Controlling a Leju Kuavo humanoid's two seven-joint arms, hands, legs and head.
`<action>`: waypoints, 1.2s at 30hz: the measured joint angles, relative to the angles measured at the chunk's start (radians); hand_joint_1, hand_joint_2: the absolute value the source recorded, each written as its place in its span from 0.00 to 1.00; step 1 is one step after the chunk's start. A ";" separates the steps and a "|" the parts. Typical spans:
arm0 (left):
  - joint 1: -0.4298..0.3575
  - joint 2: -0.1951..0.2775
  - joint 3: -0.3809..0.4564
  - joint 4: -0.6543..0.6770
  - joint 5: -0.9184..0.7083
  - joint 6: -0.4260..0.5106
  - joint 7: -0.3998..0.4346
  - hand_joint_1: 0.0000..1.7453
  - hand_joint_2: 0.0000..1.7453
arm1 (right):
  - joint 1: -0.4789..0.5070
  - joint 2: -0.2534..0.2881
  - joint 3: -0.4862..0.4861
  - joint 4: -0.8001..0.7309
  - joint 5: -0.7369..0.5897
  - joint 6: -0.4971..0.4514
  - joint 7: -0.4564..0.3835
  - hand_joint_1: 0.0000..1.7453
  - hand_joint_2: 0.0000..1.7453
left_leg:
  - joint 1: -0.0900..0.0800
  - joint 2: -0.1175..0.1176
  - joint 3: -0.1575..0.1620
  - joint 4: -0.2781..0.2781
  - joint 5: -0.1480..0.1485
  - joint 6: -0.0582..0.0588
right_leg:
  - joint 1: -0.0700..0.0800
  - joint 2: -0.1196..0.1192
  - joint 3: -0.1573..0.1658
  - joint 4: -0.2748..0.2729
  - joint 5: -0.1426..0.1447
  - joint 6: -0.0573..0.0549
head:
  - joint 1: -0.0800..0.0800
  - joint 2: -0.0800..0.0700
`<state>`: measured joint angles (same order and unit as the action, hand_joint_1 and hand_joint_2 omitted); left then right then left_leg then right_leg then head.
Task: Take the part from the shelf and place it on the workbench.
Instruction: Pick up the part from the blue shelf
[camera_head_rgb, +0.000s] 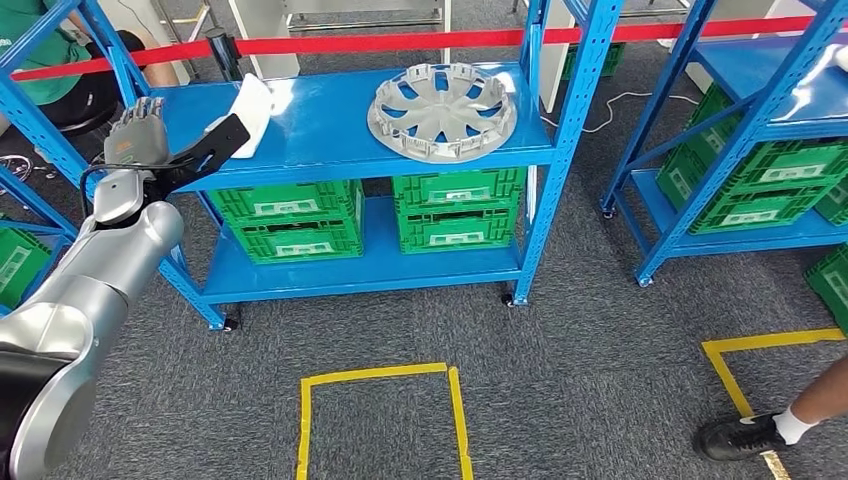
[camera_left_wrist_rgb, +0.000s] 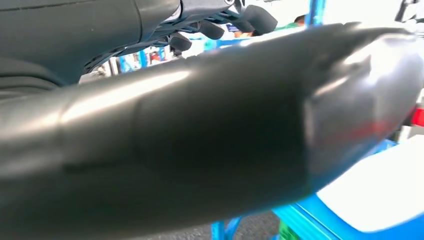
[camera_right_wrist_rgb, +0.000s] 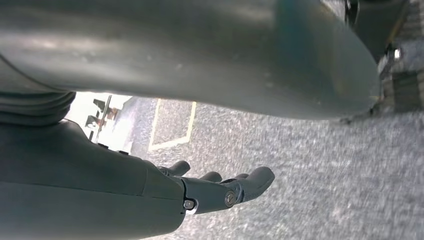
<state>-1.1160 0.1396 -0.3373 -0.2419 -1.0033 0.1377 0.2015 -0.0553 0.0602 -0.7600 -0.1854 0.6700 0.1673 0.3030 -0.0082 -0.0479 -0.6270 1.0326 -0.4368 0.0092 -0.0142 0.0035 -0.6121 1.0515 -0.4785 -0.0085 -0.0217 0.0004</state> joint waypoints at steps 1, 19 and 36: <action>-0.001 0.000 0.000 0.000 -0.004 -0.001 -0.003 0.00 0.00 | 0.000 0.000 -0.001 0.000 0.002 -0.002 0.000 0.00 0.00 | 0.000 0.002 0.002 -0.003 0.001 0.005 | 0.000 0.002 0.000 0.000 0.001 -0.001 | 0.000 0.000; -0.006 -0.005 0.000 -0.008 -0.033 0.002 -0.046 0.00 0.00 | -0.001 0.004 -0.003 0.000 0.023 -0.008 0.002 0.00 0.00 | 0.013 0.015 0.034 -0.056 0.022 0.002 | -0.003 0.001 -0.098 0.199 -0.099 0.024 | 0.007 0.000; 0.001 -0.011 0.000 -0.006 -0.037 -0.004 -0.043 0.00 0.00 | 0.000 0.006 -0.004 0.000 0.023 -0.009 0.008 0.00 0.00 | 0.020 0.040 -0.131 0.274 -0.121 -0.057 | -0.011 0.000 0.001 0.012 -0.014 -0.023 | -0.002 0.000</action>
<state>-1.1150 0.1286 -0.3368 -0.2478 -1.0403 0.1336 0.1583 -0.0557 0.0660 -0.7645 -0.1854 0.6928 0.1587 0.3109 0.0120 -0.0074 -0.7584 1.3065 -0.5573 -0.0482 -0.0257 0.0039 -0.6115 1.0632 -0.4930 -0.0318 -0.0235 0.0004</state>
